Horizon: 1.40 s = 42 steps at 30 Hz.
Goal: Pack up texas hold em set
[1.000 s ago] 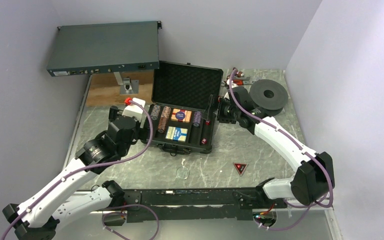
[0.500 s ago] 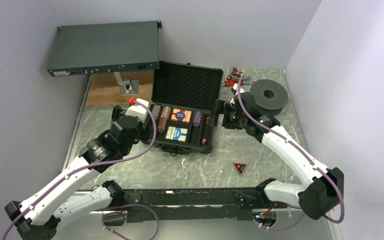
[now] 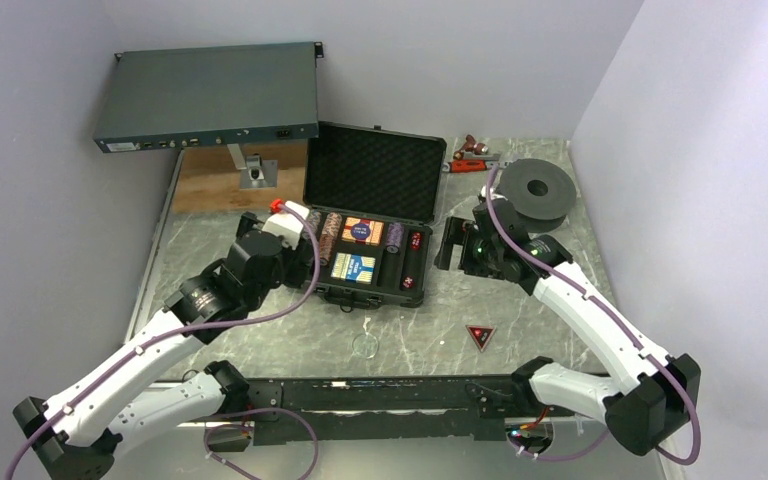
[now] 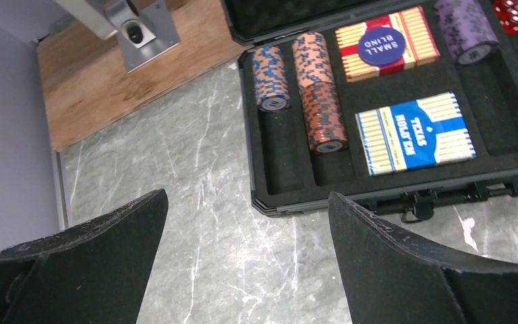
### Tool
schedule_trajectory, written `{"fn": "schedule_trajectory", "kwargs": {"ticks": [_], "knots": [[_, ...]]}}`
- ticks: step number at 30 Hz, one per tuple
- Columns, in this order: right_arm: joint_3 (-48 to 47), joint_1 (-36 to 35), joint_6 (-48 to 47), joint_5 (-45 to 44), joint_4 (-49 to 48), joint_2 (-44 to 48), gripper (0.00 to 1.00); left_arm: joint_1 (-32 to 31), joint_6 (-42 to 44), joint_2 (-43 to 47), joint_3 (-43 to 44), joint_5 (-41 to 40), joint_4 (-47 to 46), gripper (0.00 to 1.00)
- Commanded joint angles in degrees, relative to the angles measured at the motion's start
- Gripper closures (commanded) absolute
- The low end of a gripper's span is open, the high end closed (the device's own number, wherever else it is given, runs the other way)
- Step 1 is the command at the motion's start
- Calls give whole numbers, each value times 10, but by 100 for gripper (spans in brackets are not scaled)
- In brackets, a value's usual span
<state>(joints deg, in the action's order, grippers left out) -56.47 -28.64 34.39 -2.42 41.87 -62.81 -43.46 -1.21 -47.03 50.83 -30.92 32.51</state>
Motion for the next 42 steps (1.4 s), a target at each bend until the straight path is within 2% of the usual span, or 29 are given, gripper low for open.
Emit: {"fn": "schedule_trajectory", "kwargs": {"ticks": [1, 9, 24, 30, 42], "knots": [[17, -1, 29, -64, 71, 30, 0, -10, 30, 8, -4, 58, -27, 6], [48, -1, 59, -119, 125, 44, 0, -45, 47, 17, -13, 97, -35, 6], [86, -2, 183, -153, 202, 21, 0, -57, 41, 6, -1, 60, -21, 7], [140, -2, 202, -102, 146, 52, 0, -57, 40, 6, 1, 58, -18, 7], [188, -2, 255, -99, 111, 40, 0, -57, 38, 10, 5, 62, -16, 7]]}}
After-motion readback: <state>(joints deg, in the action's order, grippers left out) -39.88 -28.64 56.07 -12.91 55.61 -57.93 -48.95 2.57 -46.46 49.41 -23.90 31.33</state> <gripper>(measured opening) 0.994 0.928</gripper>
